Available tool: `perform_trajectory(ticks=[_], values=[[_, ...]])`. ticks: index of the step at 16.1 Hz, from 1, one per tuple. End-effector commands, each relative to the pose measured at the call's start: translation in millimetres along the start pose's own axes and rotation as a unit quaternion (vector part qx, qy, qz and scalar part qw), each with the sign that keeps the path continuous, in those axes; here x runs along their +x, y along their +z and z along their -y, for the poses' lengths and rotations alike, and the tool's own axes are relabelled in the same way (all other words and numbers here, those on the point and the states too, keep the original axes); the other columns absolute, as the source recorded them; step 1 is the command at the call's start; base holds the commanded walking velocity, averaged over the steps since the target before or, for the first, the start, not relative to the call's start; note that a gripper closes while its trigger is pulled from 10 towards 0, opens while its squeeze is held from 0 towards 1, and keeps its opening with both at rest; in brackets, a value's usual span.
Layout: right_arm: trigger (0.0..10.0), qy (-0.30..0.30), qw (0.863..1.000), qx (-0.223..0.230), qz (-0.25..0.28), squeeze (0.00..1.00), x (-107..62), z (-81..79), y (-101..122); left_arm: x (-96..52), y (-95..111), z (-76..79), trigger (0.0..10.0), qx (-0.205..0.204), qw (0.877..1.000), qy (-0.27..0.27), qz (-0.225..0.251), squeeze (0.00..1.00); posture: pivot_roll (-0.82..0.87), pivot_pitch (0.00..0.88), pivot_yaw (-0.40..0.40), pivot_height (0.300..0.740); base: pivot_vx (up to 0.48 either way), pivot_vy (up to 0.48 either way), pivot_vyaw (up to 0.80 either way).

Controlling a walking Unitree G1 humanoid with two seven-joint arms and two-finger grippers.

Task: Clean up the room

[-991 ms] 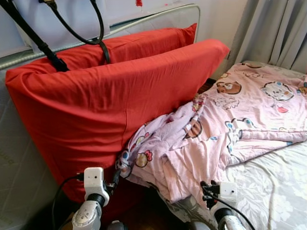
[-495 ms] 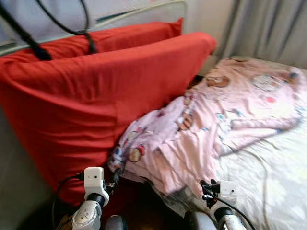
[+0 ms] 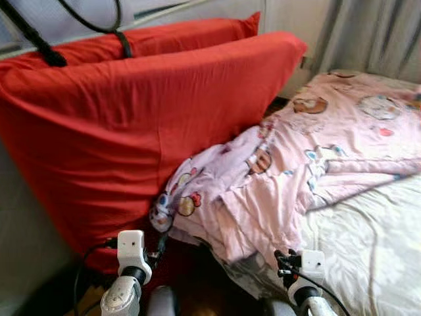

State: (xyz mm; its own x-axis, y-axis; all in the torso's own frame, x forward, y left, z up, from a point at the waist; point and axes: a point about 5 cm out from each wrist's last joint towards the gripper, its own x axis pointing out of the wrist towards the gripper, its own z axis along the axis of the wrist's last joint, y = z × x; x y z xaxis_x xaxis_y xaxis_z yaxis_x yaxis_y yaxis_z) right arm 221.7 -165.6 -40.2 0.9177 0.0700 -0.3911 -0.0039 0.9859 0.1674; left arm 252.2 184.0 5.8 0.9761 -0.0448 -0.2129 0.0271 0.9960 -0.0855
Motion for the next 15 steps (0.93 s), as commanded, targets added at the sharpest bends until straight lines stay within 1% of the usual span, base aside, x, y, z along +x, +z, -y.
perform_trajectory(ticks=[1,5,6,9,15], values=[[10.0,0.011,1.000,-0.007,-0.005,0.00,1.2,-3.1,-0.8,0.8,2.6,-3.1,10.0,0.003,1.000,0.003,0.003,0.00,-0.04,0.000,0.026,0.602,0.000,0.000,0.00],[10.0,0.017,1.000,-0.006,-0.016,0.00,1.0,-3.0,-4.2,1.2,3.2,-3.3,10.0,0.003,1.000,0.003,0.003,0.00,-0.04,0.000,0.027,0.602,0.000,0.000,0.69],[10.0,0.012,1.000,0.001,-0.021,0.00,0.4,-2.1,-6.2,1.1,3.2,-3.3,10.0,0.004,1.000,0.003,0.003,0.00,-0.04,0.000,0.027,0.602,0.000,0.000,0.00],[10.0,0.006,1.000,0.001,-0.029,0.00,-0.5,0.9,-8.5,1.1,3.2,-3.5,10.0,0.004,1.000,0.002,0.003,0.00,-0.04,0.000,0.027,0.602,0.000,0.000,0.00],[10.0,-0.009,0.999,0.007,-0.032,0.00,1.3,5.5,-6.7,2.0,4.2,-3.1,10.0,0.004,1.000,-0.001,0.005,0.00,-0.04,0.000,0.028,0.602,0.000,0.000,0.00]])
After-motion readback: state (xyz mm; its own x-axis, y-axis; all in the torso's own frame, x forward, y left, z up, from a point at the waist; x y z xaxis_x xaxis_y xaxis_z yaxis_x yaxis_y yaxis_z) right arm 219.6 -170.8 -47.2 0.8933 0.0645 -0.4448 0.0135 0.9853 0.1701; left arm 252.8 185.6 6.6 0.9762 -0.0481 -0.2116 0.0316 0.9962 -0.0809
